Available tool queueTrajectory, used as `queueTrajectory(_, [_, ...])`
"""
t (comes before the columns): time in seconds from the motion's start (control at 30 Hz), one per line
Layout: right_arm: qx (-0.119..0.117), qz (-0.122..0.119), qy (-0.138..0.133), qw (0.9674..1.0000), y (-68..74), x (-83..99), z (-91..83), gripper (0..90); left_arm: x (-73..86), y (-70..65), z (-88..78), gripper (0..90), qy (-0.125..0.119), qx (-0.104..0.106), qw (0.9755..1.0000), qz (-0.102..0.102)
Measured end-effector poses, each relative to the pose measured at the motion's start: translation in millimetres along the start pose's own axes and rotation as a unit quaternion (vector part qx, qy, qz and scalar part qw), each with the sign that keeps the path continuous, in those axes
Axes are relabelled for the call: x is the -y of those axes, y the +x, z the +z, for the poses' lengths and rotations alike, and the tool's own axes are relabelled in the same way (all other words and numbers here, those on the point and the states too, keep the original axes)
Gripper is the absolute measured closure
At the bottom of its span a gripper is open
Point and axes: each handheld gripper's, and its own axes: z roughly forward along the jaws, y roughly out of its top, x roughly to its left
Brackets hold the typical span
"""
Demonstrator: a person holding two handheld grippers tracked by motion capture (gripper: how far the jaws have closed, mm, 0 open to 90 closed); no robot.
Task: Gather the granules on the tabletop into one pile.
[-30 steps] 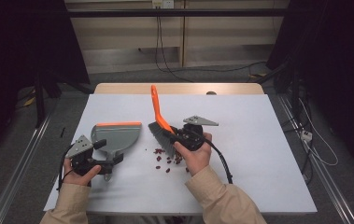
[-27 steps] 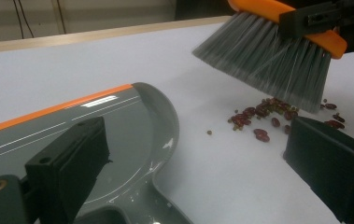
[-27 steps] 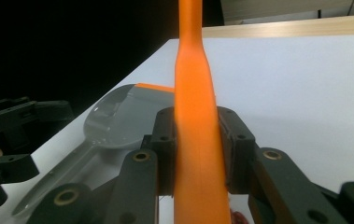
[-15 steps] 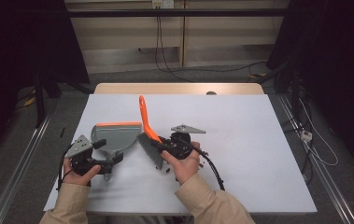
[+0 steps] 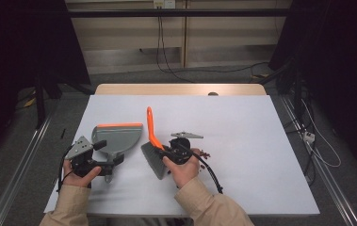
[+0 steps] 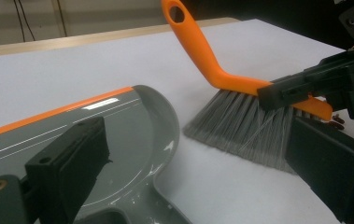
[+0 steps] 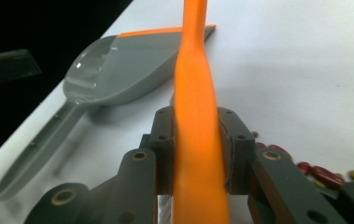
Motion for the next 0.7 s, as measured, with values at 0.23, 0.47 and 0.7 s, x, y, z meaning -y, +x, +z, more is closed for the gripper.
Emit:
queueTrajectory(0.23, [0.013, 0.006, 0.004, 0.9999, -6.3, 0.5, -6.1, 70.7, -0.2, -0.6, -0.4, 5.9, 0.000, 0.000, 1.0000, 0.000])
queueTrajectory(0.47, [0.024, 0.014, 0.005, 0.9996, -14.2, 1.6, -13.8, 70.4, -0.3, -1.1, -0.5, 5.9, 0.000, -0.001, 1.0000, 0.002])
queueTrajectory(0.7, [0.035, 0.019, 0.008, 0.9991, -22.5, 1.5, -23.1, 70.3, -0.7, -1.5, -0.8, 5.9, -0.001, -0.003, 1.0000, 0.004])
